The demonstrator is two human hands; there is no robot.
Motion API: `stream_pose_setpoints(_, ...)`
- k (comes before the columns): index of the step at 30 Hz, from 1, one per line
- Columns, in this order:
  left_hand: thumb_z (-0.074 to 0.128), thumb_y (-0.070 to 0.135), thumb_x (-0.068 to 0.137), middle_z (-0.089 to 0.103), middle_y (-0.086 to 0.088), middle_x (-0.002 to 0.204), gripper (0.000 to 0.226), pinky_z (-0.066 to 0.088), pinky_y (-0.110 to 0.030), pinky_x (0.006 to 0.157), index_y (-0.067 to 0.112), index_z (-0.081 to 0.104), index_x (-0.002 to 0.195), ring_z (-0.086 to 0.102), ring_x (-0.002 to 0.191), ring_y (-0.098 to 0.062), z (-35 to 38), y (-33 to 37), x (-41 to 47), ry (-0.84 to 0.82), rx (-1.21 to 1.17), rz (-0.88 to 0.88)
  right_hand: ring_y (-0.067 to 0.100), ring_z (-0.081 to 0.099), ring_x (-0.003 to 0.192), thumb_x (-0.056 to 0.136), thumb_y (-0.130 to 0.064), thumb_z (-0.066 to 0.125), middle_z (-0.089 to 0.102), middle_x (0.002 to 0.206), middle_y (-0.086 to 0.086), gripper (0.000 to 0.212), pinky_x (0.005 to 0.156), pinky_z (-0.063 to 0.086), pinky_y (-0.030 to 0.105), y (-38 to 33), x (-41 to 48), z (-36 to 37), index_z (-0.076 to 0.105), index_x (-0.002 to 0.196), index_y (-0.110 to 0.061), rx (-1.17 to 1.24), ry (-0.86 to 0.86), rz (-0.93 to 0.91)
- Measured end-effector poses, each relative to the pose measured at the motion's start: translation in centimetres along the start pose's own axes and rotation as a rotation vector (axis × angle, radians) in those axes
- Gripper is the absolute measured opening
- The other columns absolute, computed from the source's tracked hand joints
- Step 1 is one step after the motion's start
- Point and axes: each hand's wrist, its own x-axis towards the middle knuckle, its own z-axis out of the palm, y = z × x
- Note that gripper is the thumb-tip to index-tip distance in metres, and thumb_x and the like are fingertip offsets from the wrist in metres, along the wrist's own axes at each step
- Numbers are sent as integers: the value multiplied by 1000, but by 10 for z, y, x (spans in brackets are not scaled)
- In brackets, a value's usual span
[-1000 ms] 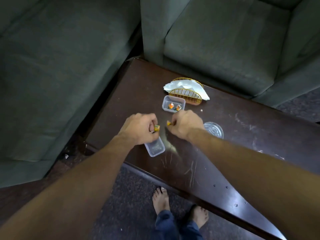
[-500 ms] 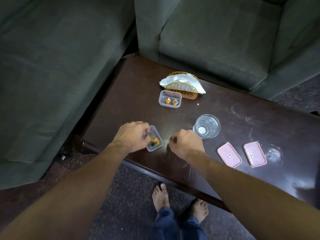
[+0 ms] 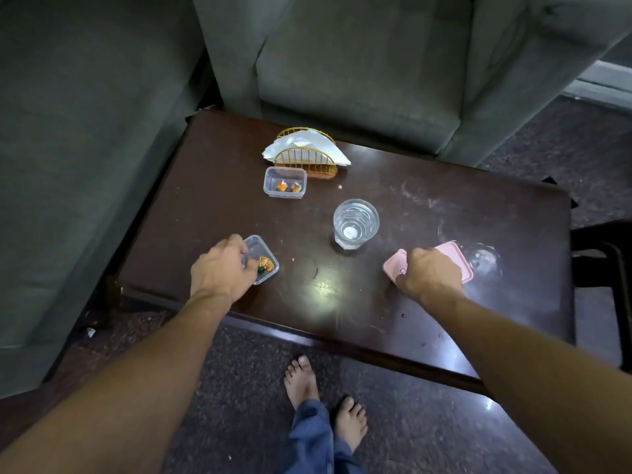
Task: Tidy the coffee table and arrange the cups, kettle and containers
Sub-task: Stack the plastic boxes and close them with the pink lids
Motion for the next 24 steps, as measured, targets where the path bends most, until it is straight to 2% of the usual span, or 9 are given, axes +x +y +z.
stream_pose_setpoints(4,58,32,91,66,-10,117,24,50,-43,82,21,57,113,66,97,-42,15,-1,-5,69,-14,-31,33,71,99,85,-34,67,70,107,10,36,69,46,31,8,6,12,68,113,-11,7,21,26)
stream_pose_setpoints(7,58,34,92,64,-12,119,28,50,-47,83,20,56,117,65,98,-45,25,-3,-8,116,-70,-53,38,68,106,84,-42,66,61,120,13,51,80,53,38,1,11,18,65,122,-8,52,9,33)
stream_pose_setpoints(9,57,35,93,64,-13,119,29,50,-47,85,21,54,118,64,100,-44,28,-4,-8,140,-121,-83,41,67,108,84,-53,59,57,123,14,61,87,54,42,-3,13,20,65,125,-8,50,14,39)
stream_pose_setpoints(12,57,35,93,67,-12,118,29,49,-45,85,22,54,119,64,103,-43,25,-6,-7,155,-190,-102,40,68,105,79,-65,60,57,118,12,71,81,53,40,-5,12,25,68,123,-11,-10,20,26)
stream_pose_setpoints(14,55,34,95,68,-10,119,33,49,-45,86,22,54,126,64,106,-41,22,-8,-5,155,-230,-120,38,67,104,76,-64,66,58,116,12,71,73,48,37,-7,9,28,67,124,-11,-54,20,9)
stream_pose_setpoints(17,50,32,98,71,-11,116,30,50,-43,89,21,61,124,64,107,-39,18,-15,2,148,-278,-135,35,68,104,70,-64,70,63,113,13,73,76,50,36,-18,-3,25,70,121,-11,-47,33,37)
stream_pose_setpoints(19,48,30,100,73,-14,110,26,50,-41,88,22,69,113,64,103,-40,14,-22,6,115,-289,-132,33,68,105,64,-72,67,65,113,11,80,83,54,36,-39,-19,20,70,119,-14,-6,7,30)
stream_pose_setpoints(22,49,31,101,76,-10,101,25,53,-38,87,26,73,105,69,96,-35,4,-32,10,21,-333,-153,28,64,112,61,-77,62,63,120,6,84,91,54,36,-98,-48,13,66,123,-21,148,-24,-102)
stream_pose_setpoints(24,51,31,101,77,-4,87,23,61,-35,73,26,73,101,75,73,-23,0,-36,15,-69,-433,-198,27,64,111,62,-78,61,62,119,5,84,88,53,36,-143,-60,9,63,122,-19,219,7,-186)
